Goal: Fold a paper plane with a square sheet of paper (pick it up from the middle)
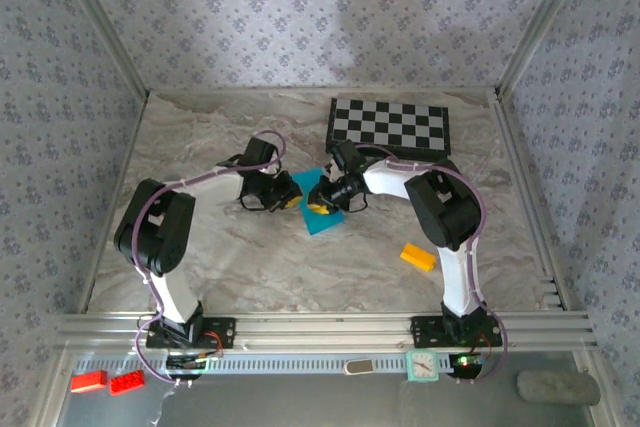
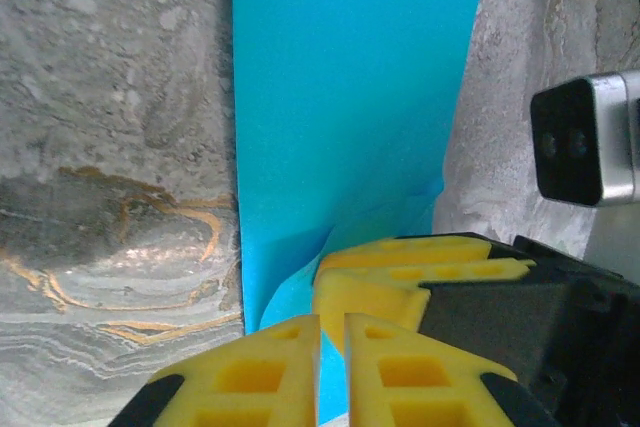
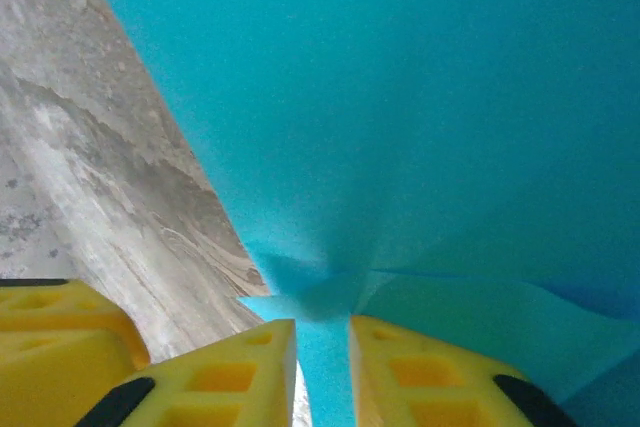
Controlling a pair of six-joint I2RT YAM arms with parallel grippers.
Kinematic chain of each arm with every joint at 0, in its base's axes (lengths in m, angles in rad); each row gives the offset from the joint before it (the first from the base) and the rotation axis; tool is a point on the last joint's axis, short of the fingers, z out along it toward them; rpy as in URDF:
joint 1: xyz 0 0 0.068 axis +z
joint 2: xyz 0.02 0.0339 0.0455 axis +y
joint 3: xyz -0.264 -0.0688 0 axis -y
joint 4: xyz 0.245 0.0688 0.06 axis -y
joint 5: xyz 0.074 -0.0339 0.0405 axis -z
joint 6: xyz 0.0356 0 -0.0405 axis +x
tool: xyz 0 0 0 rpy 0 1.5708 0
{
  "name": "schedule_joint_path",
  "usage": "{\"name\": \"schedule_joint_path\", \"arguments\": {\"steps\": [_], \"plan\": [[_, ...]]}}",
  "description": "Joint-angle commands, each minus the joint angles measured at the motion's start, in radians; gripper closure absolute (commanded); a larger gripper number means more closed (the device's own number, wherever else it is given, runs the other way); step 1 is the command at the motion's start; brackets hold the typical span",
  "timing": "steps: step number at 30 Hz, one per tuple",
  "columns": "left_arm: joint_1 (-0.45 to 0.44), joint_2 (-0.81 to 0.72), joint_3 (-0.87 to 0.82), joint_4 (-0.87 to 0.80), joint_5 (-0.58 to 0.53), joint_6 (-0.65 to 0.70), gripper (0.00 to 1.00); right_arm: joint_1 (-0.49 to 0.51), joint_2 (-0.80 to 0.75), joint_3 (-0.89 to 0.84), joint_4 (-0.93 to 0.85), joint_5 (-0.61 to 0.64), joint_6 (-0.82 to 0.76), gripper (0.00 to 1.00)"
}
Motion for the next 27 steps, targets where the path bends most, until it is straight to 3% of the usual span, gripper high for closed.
{"name": "schedule_joint_path", "arguments": {"steps": [1,7,27], "plan": [[-0.016,0.003,0.006,0.015,0.035,-0.009,0.89,-0.007,0.025,-0.025,-0.079,0.046,-0.017,0.86],[-0.043,0.047,0.042,-0.004,0.043,0.003,0.92,-0.008,0.034,-0.019,-0.089,0.051,-0.024,0.94],[-0.06,0.164,0.097,-0.119,-0.057,0.041,1.0,-0.007,0.029,-0.024,-0.071,0.037,-0.02,0.98]]}}
